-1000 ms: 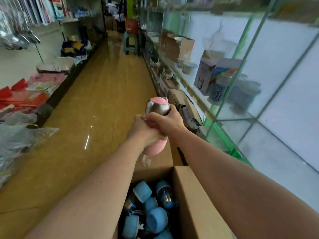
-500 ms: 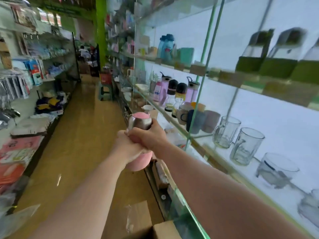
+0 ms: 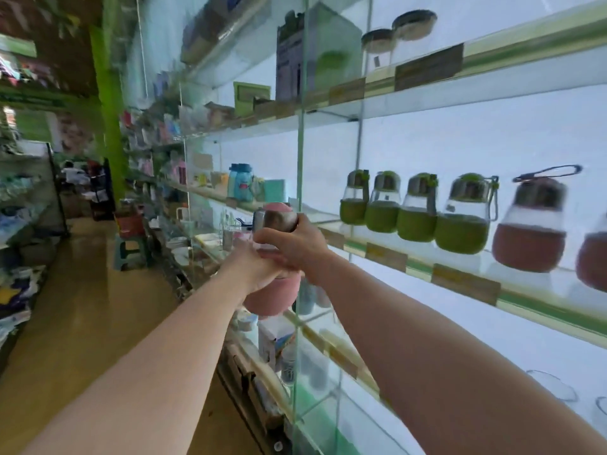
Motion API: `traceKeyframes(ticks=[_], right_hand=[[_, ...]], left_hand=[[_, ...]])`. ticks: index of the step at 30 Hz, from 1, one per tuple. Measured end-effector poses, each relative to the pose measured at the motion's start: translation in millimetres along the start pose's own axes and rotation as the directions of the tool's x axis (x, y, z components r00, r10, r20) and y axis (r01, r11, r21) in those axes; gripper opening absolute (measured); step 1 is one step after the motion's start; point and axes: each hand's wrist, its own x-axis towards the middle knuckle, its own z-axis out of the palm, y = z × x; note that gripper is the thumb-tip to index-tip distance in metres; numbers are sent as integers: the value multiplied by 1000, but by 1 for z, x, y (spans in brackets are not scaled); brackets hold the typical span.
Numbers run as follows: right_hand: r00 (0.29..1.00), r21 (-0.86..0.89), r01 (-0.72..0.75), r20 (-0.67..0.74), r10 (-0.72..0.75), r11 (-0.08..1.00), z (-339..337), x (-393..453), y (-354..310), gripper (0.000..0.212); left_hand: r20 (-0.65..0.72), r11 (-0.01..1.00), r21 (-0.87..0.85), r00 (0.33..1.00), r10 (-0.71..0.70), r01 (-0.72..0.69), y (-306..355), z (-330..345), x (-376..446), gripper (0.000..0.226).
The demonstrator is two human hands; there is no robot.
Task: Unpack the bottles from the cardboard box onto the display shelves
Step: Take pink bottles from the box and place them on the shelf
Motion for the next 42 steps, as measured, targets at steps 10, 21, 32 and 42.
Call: traceKeyframes(ticks=[10,21,32,42], right_hand=[[981,-131,15,-189,-40,991,-111,-24,-20,49],[920,-199,-31,-388,-50,979,-186,-46,-25,57],[750,-282,-193,-661,-44,940,-307,-114,-20,57],[606,-266,-343,-796,-4,901,-391,-167,-1,65]], left_hand=[[129,993,-75,987,99,-90,88,57,0,79],[233,971,-166,950,209,-173,149,107,-11,77],[404,929,-275,847,345,-248,237,204,-51,99],[510,914,-176,760,402,-365,292,284,-86,104]])
